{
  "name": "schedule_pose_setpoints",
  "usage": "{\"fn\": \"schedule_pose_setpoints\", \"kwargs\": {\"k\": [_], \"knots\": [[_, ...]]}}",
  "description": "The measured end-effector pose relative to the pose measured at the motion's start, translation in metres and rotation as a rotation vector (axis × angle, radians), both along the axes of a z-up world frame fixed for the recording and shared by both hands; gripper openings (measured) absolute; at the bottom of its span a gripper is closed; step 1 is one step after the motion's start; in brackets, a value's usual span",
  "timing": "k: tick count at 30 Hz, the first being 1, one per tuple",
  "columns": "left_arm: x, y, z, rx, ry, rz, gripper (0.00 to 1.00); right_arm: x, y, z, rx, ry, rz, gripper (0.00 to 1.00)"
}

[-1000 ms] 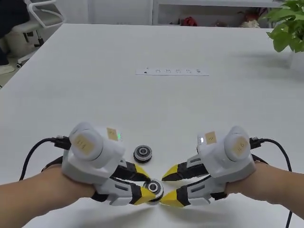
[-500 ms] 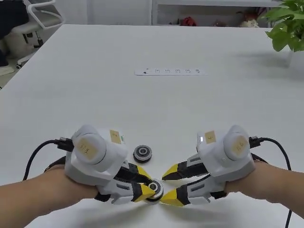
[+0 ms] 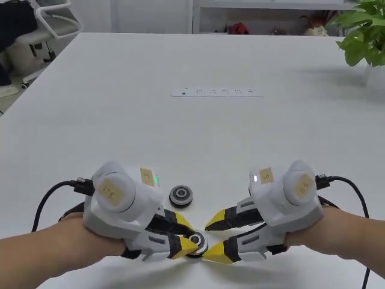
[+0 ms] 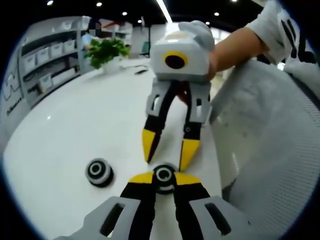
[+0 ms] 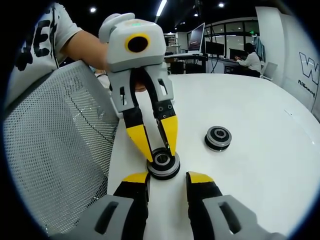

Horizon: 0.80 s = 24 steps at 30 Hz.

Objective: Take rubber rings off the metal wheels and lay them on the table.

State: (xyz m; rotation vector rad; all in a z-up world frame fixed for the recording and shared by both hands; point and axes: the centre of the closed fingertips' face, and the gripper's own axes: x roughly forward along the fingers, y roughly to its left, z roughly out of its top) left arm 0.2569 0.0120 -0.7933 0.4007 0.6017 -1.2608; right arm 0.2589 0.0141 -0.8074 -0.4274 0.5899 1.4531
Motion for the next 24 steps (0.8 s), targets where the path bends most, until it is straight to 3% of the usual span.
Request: {"fn": "schedule_pose_setpoints", "kwargs": {"k": [6,12,20,24], "knots": [[0.0,0.0004,0.0001,0.001,0.014,0.019,0.15,-0.0003,-0.0002,0.0,-0.002,0.0,0.0,0.26],[0.0005,0.0005,0.0009,-0.021,0.05,0.053,0.15,-0.0021,0.0001,-0.0006,-0.006,-0.001,0.006,0.26],[-0.0017,0.0,0.0003,0.0,-0.016,0.012,0.15,-0.0018,0.0006,0.0007,0.002,-0.003,0.0,0.26],[-0.0015,0.0001,0.0004,0.001,-0.02,0.01,0.14,-0.0009,0.0005,0.0021,0.008,0.002,-0.009,0.26]]}}
